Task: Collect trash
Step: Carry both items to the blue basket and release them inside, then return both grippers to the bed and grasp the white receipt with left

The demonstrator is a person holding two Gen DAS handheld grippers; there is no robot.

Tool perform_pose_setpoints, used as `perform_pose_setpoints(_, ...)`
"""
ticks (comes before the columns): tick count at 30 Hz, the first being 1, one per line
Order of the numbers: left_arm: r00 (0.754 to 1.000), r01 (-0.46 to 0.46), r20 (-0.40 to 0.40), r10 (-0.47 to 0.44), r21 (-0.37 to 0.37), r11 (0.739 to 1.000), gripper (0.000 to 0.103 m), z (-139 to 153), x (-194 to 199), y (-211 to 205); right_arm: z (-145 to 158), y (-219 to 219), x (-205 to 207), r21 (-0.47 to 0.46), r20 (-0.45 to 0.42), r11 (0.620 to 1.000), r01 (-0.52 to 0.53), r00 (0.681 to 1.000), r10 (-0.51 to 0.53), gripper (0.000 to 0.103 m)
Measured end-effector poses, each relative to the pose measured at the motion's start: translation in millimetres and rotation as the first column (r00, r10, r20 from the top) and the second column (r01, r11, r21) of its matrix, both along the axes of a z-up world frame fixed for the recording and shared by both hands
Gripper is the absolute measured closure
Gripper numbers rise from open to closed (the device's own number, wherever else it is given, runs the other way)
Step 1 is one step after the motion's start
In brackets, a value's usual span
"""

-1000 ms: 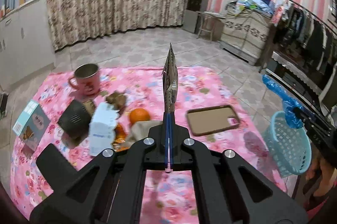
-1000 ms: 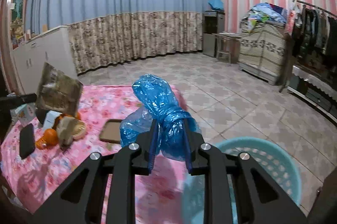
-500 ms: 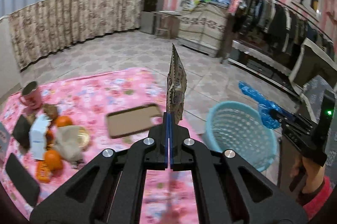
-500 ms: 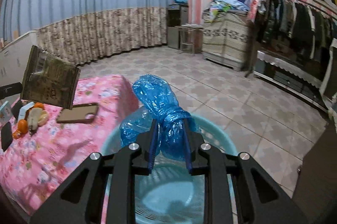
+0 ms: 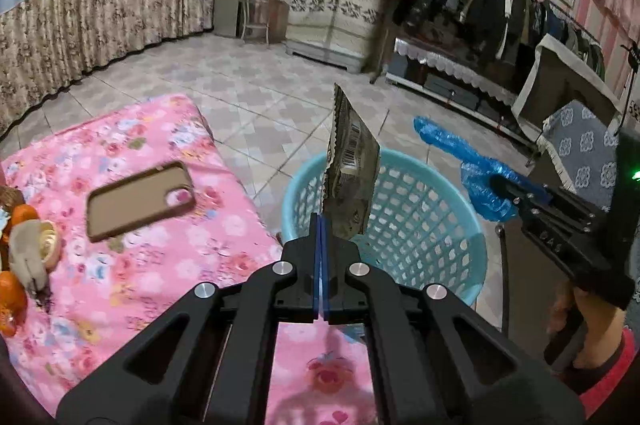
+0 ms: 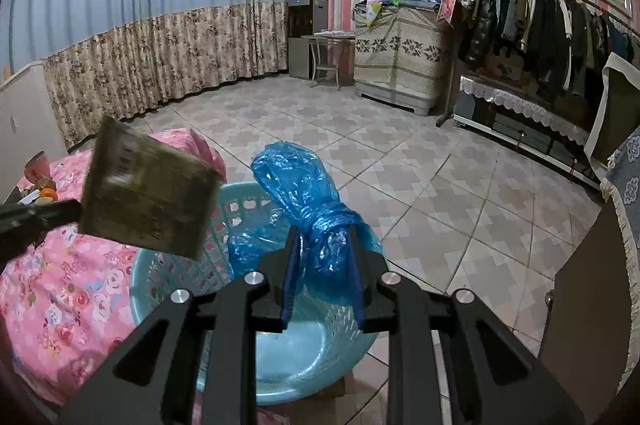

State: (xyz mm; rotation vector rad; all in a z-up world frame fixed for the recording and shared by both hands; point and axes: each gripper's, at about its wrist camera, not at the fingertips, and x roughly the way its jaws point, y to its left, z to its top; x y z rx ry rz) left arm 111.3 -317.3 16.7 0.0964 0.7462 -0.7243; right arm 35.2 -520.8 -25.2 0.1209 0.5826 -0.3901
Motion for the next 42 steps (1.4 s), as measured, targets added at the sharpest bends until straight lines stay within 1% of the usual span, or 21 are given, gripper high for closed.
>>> perform_pose_setpoints(3,1.000,-0.003,-0.009,0.004,0.021,1.000,0.102,-9.4,3.6,-8.5,-4.1,-2.8,0.1,0.006,-0.009,1.000,0.003,1.000,-0.003,0.080)
perform_pose_setpoints(4,1.000,-0.002,-0.013,0.002,0.028,1.000,0.093,-11.2,4.9,-9.7,-5.5,-2.9,1.1,0.008,-0.012,1.000,0.003,1.000,-0.003,0.080)
perform_pose_setpoints(5,1.000,-0.005,-0.014,0.005,0.033,0.999,0.075,-11.8,5.2,-10.1,-7.0,-1.6,1.7,0.010,-0.015,1.000,0.004,1.000,-0.004,0.080)
perform_pose_setpoints(6,1.000,-0.019,-0.002,0.019,0.039,0.999,0.064,-11.4,4.7,-9.5,-8.8,-1.1,2.4,0.011,-0.020,1.000,0.003,1.000,-0.003,0.080)
perform_pose_setpoints(7,1.000,-0.028,0.012,0.028,0.043,0.999,0.048,-10.8,4.0,-9.6,-9.8,-0.8,3.1,0.011,-0.023,1.000,0.002,1.000,-0.002,0.080)
perform_pose_setpoints(8,0.999,-0.038,0.030,0.037,0.045,0.998,0.042,-8.2,2.0,-7.9,-11.4,-0.2,4.5,0.012,-0.027,1.000,0.001,1.000,-0.001,0.080)
perform_pose_setpoints(9,0.998,-0.049,0.048,0.047,0.051,0.997,0.041,-6.1,1.4,-5.7,-12.6,-0.7,4.8,0.013,-0.030,1.000,0.001,1.000,0.000,0.080)
perform_pose_setpoints(12,0.993,-0.088,0.085,0.083,0.057,0.994,0.029,1.5,2.8,4.0,-16.9,2.1,7.2,0.015,-0.040,1.000,0.000,0.999,0.000,0.080)
perform_pose_setpoints(14,0.988,-0.115,0.114,0.109,0.053,0.992,0.019,8.0,4.3,13.2,-19.9,2.8,7.9,0.018,-0.044,1.000,-0.001,0.999,0.002,0.080)
perform_pose_setpoints(17,0.977,-0.159,0.154,0.151,0.046,0.986,0.013,19.0,5.9,29.0,-24.9,4.8,12.1,0.022,-0.051,1.000,-0.006,0.999,0.007,0.079)
perform_pose_setpoints(21,0.964,-0.204,0.183,0.194,0.038,0.978,0.010,30.1,8.2,52.6,-29.4,10.6,20.0,0.018,-0.059,1.000,-0.009,0.998,0.010,0.079)
perform_pose_setpoints(23,0.955,-0.230,0.200,0.218,0.034,0.973,0.006,33.4,9.3,65.7,-30.8,12.3,24.8,0.017,-0.063,1.000,-0.010,0.998,0.011,0.079)
perform_pose_setpoints(25,0.947,-0.251,0.214,0.239,0.031,0.967,0.006,37.8,8.2,77.0,-31.8,13.5,28.5,0.019,-0.064,1.000,-0.007,0.998,0.008,0.079)
perform_pose_setpoints(27,0.940,-0.272,0.224,0.258,0.030,0.962,0.006,41.3,8.2,90.4,-32.6,14.6,33.1,0.029,-0.058,1.000,-0.003,0.998,0.004,0.070)
perform_pose_setpoints(29,0.931,-0.298,0.232,0.284,0.027,0.954,0.006,44.4,9.0,105.9,-33.7,16.4,37.7,0.029,-0.054,1.000,0.002,0.999,0.000,0.038)
perform_pose_setpoints(32,0.916,-0.337,0.237,0.324,0.012,0.942,0.006,47.2,9.1,131.4,-38.9,23.1,47.0,0.014,-0.068,1.000,0.002,0.998,-0.001,0.027)
perform_pose_setpoints(34,0.905,-0.361,0.244,0.348,0.010,0.933,0.005,47.8,10.3,147.2,-43.5,27.1,51.6,0.010,-0.083,1.000,0.002,0.997,-0.001,0.024)
perform_pose_setpoints(35,0.899,-0.375,0.249,0.361,0.011,0.927,0.005,47.9,10.7,155.4,-45.8,29.7,53.4,0.009,-0.091,1.000,0.003,0.996,-0.002,0.018)
perform_pose_setpoints(37,0.884,-0.407,0.258,0.389,0.019,0.913,0.005,46.7,14.0,177.2,-49.1,35.6,56.4,-0.001,-0.101,1.000,0.007,0.995,-0.007,0.016)
perform_pose_setpoints(40,0.870,-0.440,0.259,0.419,0.026,0.898,0.005,45.2,18.4,201.3,-51.0,41.3,59.9,-0.013,-0.115,1.000,0.020,0.993,-0.022,0.015)
perform_pose_setpoints(42,0.857,-0.467,0.261,0.445,0.027,0.884,0.005,43.1,21.4,219.3,-49.2,47.1,61.9,-0.014,-0.110,0.999,0.029,0.993,-0.031,0.012)
